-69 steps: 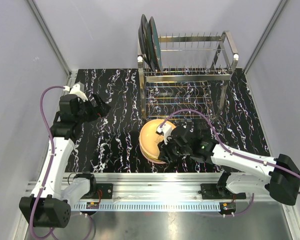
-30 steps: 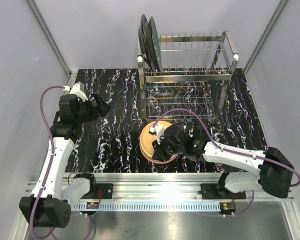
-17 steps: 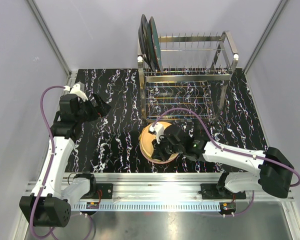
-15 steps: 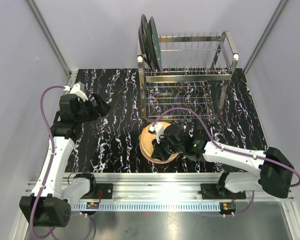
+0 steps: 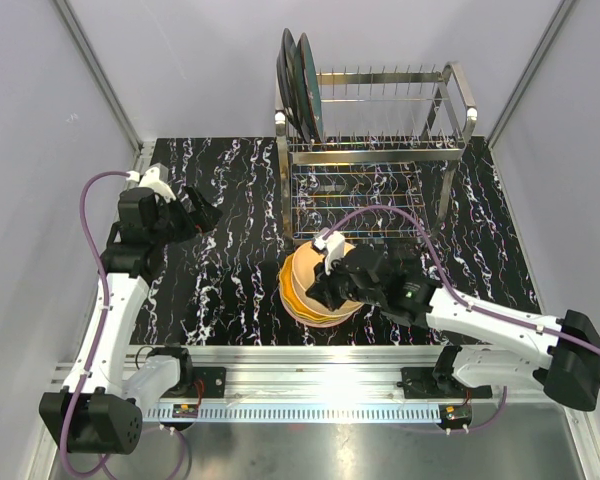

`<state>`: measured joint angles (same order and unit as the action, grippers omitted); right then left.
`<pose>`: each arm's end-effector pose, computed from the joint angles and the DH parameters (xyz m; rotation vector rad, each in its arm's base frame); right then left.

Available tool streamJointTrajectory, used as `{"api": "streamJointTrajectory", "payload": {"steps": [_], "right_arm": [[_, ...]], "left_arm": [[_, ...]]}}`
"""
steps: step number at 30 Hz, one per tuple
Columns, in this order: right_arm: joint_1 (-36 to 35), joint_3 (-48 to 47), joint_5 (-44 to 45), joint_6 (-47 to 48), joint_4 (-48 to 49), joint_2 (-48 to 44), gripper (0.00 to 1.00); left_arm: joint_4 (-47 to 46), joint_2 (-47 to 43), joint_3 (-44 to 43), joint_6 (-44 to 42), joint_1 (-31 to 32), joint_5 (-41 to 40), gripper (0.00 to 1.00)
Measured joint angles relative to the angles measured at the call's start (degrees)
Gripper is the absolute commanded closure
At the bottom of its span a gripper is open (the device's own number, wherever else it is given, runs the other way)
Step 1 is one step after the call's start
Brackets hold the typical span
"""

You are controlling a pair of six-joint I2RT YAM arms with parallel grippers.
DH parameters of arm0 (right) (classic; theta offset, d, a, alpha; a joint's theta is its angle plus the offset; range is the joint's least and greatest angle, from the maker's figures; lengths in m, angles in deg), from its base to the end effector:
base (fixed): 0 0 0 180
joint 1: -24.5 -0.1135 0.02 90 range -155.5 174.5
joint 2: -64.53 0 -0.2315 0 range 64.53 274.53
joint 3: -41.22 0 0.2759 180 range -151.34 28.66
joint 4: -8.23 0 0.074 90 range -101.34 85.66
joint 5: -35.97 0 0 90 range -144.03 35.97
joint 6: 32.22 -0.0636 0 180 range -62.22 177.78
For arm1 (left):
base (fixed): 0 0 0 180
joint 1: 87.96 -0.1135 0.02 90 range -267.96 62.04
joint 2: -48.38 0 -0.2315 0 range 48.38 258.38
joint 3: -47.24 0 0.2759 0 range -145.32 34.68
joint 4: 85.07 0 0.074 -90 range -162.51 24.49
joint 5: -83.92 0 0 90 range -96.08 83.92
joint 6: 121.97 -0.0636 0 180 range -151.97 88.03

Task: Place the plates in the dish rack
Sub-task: Grab a plate with the right arm

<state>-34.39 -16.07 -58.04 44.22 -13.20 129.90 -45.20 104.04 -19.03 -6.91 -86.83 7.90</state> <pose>0.1596 0.2731 0.2175 -0.8876 2.0092 0.8187 0.2786 -0.0209 0.2891 -0.2882 2.0889 -0.5304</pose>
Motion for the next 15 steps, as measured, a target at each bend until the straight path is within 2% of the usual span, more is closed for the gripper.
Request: {"api": "streamJointTrajectory", "payload": {"steps": [6, 15], "right_arm": [[0.02, 0.00, 4.39, -1.29, 0.98, -1.79, 1.00], [0.02, -0.74, 5.01, -1.79, 2.43, -1.25, 1.00]], "left_arm": [[-1.03, -0.02, 0.96, 0.00, 0.00, 2.08, 0.01], [-3.10, -0.02, 2.03, 0.24, 0.00, 7.34, 0.01]]}}
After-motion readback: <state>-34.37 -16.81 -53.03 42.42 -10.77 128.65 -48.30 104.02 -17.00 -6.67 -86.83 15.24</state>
